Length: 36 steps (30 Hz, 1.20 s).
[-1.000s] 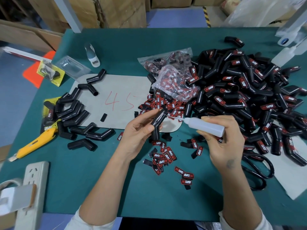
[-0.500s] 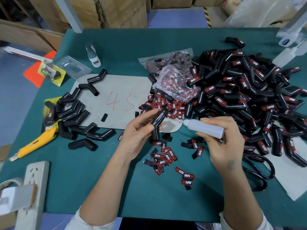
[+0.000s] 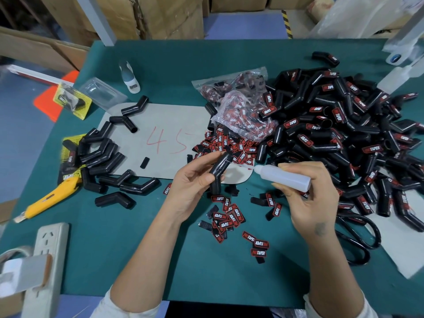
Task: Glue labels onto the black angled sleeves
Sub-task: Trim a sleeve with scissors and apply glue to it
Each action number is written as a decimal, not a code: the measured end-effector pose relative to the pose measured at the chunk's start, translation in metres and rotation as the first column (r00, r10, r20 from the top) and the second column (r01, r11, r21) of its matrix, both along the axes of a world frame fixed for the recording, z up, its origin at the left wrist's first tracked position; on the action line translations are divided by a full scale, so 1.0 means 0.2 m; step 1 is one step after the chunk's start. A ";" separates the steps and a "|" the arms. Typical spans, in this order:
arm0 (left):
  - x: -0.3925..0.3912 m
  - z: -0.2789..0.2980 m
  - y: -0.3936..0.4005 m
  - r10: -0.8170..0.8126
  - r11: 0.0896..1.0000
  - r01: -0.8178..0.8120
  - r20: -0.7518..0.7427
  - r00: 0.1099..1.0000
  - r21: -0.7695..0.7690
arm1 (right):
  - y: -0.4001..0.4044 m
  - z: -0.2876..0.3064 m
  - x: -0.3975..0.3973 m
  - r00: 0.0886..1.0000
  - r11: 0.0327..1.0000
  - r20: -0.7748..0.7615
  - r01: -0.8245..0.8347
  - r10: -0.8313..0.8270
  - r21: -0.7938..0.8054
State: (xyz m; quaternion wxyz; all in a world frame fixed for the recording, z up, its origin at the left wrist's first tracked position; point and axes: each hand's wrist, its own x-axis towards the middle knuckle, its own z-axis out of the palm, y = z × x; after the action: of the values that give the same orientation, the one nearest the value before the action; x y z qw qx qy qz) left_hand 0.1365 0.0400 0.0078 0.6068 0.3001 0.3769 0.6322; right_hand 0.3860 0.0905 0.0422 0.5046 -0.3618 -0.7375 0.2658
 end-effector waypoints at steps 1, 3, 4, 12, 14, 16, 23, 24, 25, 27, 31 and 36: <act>0.00 0.00 0.00 -0.001 1.000 0.001 -0.002 1.000 0.002 | 0.00 0.00 0.00 1.000 1.000 -0.004 0.007 -0.007 -0.002; 0.00 0.00 0.00 -0.001 1.000 0.001 -0.007 1.000 0.002 | 0.00 0.00 0.00 1.000 1.000 -0.002 0.007 -0.007 -0.001; 0.00 0.00 0.00 -0.001 1.000 0.001 -0.008 1.000 0.000 | 0.00 -0.01 0.00 1.000 1.000 0.005 -0.001 0.001 0.005; -0.01 0.00 0.00 0.006 1.000 -0.007 -0.005 1.000 -0.010 | 0.00 0.00 0.00 0.999 0.999 0.005 -0.039 0.039 -0.006; 0.00 0.00 0.00 0.006 1.000 -0.006 -0.007 1.000 -0.011 | 0.00 -0.01 0.01 0.999 0.999 0.013 -0.050 0.050 -0.011; 0.00 0.00 0.00 0.013 1.000 -0.013 -0.006 1.000 -0.016 | -0.01 -0.01 0.01 0.998 0.998 0.017 -0.063 0.063 -0.016; 0.00 0.01 0.01 0.015 1.000 -0.015 -0.007 1.000 -0.016 | -0.01 -0.01 0.00 0.998 0.998 0.019 -0.066 0.066 -0.012; 0.00 0.01 0.01 0.014 1.000 -0.014 -0.006 1.000 -0.012 | -0.01 -0.01 0.01 0.998 0.998 0.023 -0.067 0.067 -0.013; 0.00 0.01 0.01 0.015 1.000 -0.015 -0.005 1.000 -0.010 | -0.01 -0.01 0.01 0.998 0.998 0.020 -0.065 0.065 -0.014; 0.00 0.00 0.01 0.018 1.000 -0.018 -0.006 1.000 -0.015 | 0.00 -0.01 0.01 0.998 0.998 0.008 -0.059 0.059 -0.017; -0.01 -0.01 0.00 0.017 1.000 -0.018 -0.009 1.000 -0.021 | -0.01 -0.02 0.01 0.997 0.997 0.026 -0.078 0.078 -0.008; -0.01 -0.02 0.01 0.015 1.000 -0.015 -0.011 1.000 -0.024 | 0.00 -0.01 0.01 0.998 0.998 0.013 -0.066 0.066 -0.004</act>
State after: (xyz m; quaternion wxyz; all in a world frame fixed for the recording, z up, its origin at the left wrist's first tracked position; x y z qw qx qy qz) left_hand 0.1341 0.0415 0.0036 0.6037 0.2932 0.3900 0.6305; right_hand 0.3879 0.0906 0.0409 0.4900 -0.3398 -0.7520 0.2811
